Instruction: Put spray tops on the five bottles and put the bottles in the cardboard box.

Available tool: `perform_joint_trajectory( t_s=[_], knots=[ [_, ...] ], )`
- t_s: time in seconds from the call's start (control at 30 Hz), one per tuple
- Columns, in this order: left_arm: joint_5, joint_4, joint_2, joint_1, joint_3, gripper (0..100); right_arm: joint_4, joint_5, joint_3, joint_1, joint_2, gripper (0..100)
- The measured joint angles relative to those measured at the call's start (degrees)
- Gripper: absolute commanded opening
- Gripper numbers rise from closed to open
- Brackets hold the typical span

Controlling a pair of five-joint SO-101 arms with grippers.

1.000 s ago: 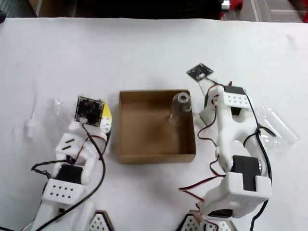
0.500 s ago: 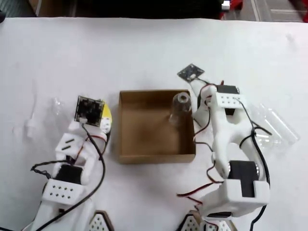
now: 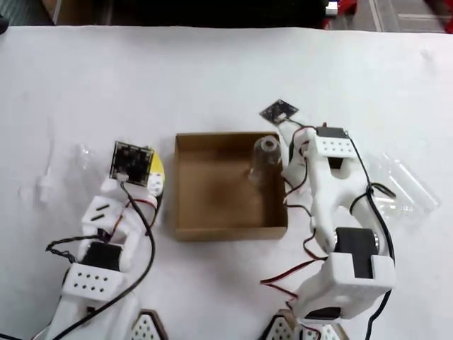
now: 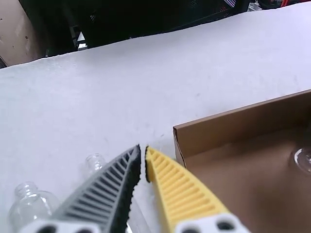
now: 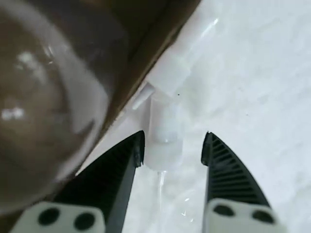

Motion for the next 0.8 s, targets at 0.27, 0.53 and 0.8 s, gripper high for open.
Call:
perform_joint_trajectory(
  t_s=[0.27,0.53,0.8],
  knots=[
    [0.0,0.0,0.0,0.0,0.0,3,0.0,0.1,1.0,0.6,0.1,17.0],
    [0.0,0.0,0.0,0.0,0.0,3,-0.1,-0.1,1.2,0.7,0.1,16.9],
    [0.0,0.0,0.0,0.0,0.0,3,-0.8,0.0,1.2,0.8,3.7,16.9]
  ],
)
